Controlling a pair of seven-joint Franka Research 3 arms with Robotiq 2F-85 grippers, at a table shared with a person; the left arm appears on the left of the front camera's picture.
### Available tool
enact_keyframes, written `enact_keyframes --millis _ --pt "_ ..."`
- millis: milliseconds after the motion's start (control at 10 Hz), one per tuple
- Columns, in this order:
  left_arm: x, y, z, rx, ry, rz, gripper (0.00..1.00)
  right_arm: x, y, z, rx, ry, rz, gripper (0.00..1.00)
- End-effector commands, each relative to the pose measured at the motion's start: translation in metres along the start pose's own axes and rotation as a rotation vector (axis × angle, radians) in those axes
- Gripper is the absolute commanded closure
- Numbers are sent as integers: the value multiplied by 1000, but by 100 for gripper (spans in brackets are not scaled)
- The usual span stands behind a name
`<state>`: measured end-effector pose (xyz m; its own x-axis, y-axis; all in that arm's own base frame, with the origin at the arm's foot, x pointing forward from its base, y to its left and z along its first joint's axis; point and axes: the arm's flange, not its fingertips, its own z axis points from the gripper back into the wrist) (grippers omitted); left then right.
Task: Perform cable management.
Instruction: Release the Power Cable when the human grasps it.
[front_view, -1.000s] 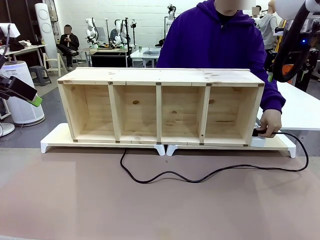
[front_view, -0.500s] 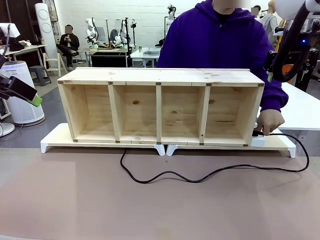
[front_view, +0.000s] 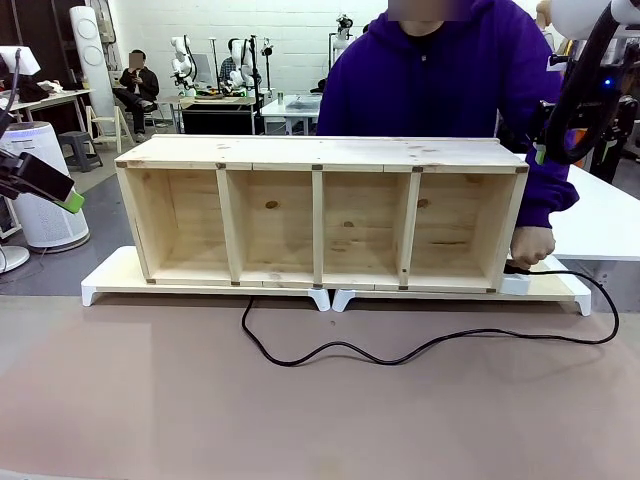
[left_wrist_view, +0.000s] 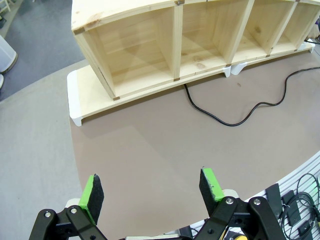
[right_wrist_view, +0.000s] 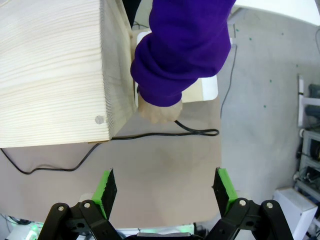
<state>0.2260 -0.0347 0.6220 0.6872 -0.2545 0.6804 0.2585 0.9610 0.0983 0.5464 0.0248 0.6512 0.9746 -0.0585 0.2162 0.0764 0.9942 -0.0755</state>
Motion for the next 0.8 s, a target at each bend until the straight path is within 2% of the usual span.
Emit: enact_keyframes --millis 0,700 --pt "1 1 0 -2 -7 9 0 0 -1 -1 2 6 -2 0" --pt "1 1 0 -2 -7 9 0 0 -1 -1 2 6 -2 0"
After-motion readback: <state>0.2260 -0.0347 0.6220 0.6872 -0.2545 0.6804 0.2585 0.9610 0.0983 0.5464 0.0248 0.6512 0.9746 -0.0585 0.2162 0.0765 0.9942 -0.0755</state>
